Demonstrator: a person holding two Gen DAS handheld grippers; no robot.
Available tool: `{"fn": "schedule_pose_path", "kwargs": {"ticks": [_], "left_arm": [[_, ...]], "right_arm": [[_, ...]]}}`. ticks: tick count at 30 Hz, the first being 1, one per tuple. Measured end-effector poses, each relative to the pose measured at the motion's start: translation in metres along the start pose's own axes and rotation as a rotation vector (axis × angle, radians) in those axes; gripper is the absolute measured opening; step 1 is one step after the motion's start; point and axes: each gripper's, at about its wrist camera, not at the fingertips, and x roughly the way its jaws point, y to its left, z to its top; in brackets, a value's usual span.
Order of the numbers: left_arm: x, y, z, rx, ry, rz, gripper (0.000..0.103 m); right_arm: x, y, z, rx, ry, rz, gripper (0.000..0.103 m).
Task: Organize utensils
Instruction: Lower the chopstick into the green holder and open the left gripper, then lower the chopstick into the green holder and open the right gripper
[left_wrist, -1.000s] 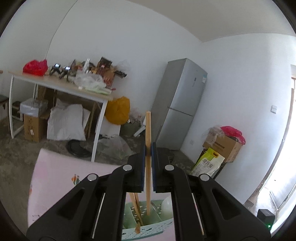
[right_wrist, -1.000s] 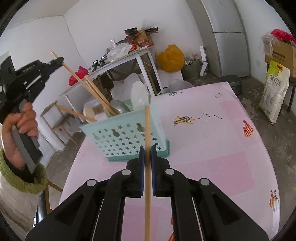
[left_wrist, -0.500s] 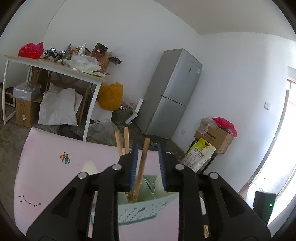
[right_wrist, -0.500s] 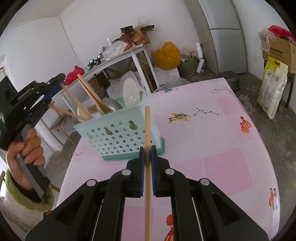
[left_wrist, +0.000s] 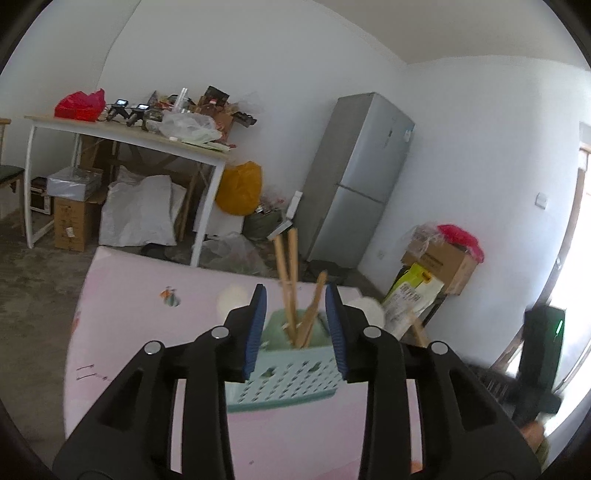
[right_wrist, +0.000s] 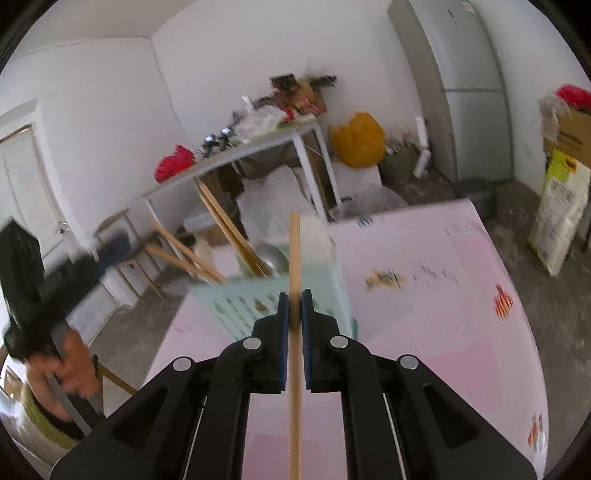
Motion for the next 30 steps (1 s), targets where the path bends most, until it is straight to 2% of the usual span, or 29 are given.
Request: {"fn": "schedule_pose_path", "kwargs": {"ticks": [5, 8, 14, 18, 22, 30], "left_arm": [[-0.006, 0.01, -0.017, 0.054, 0.066, 0.113, 0.034], [-0.006, 0.016, -0.025, 0.081, 0.107, 0.176, 0.038], [-0.006, 0.024, -0.031, 0.115, 0.153, 0.237, 0.052], [-0.007, 0.029, -0.031, 0.139, 0.157, 0.258, 0.058], [-0.005, 0.034, -0.031, 0.14, 0.163, 0.279, 0.058], [-0.001, 0.052, -0.03, 0.107, 0.181, 0.315, 0.058]], "right_arm": [[0.005, 0.027, 0.035, -0.079, -0.097, 0.071, 0.007], [0.008, 0.04, 0.057, -0.113, -0.17, 0.135, 0.007], [0.025, 0.059, 0.097, -0.148, -0.301, 0.25, 0.007], [0.048, 0.065, 0.115, -0.15, -0.33, 0.273, 0.007], [0.076, 0.067, 0.126, -0.141, -0.347, 0.277, 0.007], [0.124, 0.069, 0.122, -0.143, -0.314, 0.241, 0.007]]}}
